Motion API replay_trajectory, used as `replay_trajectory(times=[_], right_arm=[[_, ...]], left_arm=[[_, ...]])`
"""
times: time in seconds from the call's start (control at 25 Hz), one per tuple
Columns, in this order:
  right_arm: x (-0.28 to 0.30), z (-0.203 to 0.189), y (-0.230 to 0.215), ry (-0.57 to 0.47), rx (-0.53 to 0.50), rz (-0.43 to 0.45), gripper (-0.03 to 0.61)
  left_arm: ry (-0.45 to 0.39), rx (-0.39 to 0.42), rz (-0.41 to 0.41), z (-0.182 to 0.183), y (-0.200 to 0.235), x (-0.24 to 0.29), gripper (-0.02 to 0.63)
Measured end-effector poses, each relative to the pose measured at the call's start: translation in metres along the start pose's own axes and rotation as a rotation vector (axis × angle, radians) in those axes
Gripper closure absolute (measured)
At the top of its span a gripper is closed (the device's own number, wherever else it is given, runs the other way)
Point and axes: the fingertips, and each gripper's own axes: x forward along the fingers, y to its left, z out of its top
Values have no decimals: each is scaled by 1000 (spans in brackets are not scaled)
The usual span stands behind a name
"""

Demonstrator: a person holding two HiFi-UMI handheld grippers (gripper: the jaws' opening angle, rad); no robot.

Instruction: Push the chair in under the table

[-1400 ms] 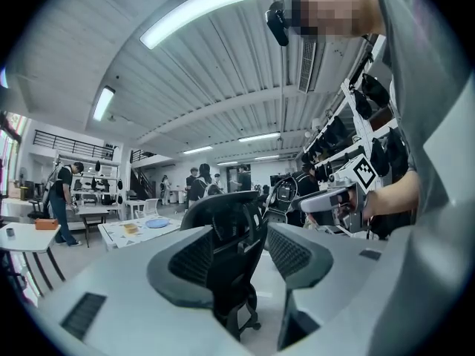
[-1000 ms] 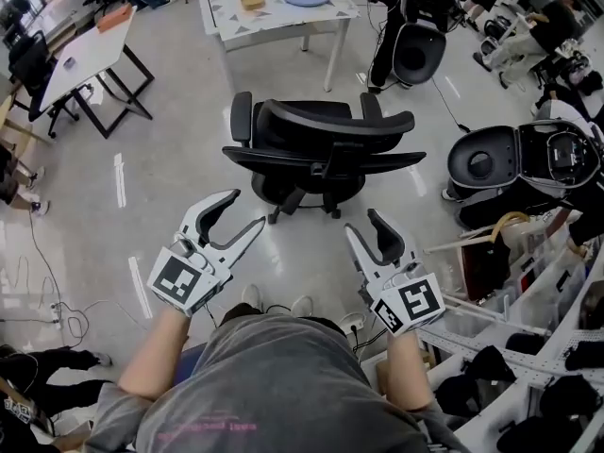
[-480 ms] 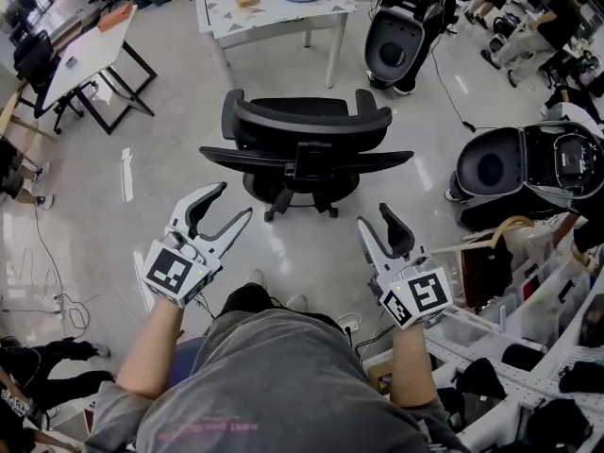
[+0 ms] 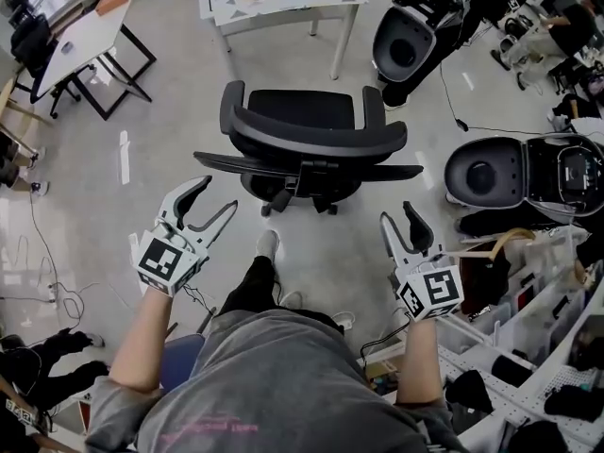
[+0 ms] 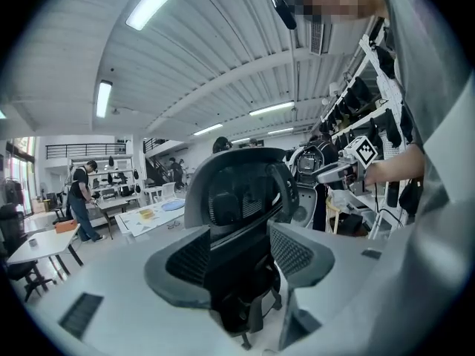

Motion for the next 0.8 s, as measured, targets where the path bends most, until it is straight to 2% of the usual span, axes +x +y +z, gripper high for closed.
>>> replay_trajectory(times=[0.2, 0.4, 0.52, 0.68, 0.8], right_arm=[[19, -12, -29, 61, -67, -42, 408], [39, -29, -43, 201, -243, -36, 381], [52, -39, -54, 277, -324, -30, 381], [64, -47, -62, 354, -442, -5, 370], [67, -51, -67, 391, -543, -5, 370]], left_arm=[[34, 17, -13, -17, 31, 17, 364], [93, 67, -43, -41, 58, 32, 359], [129, 139, -65, -50, 69, 43, 354], [188, 283, -106, -56, 67, 56, 350], [207, 317, -134, -58, 65, 61, 339]])
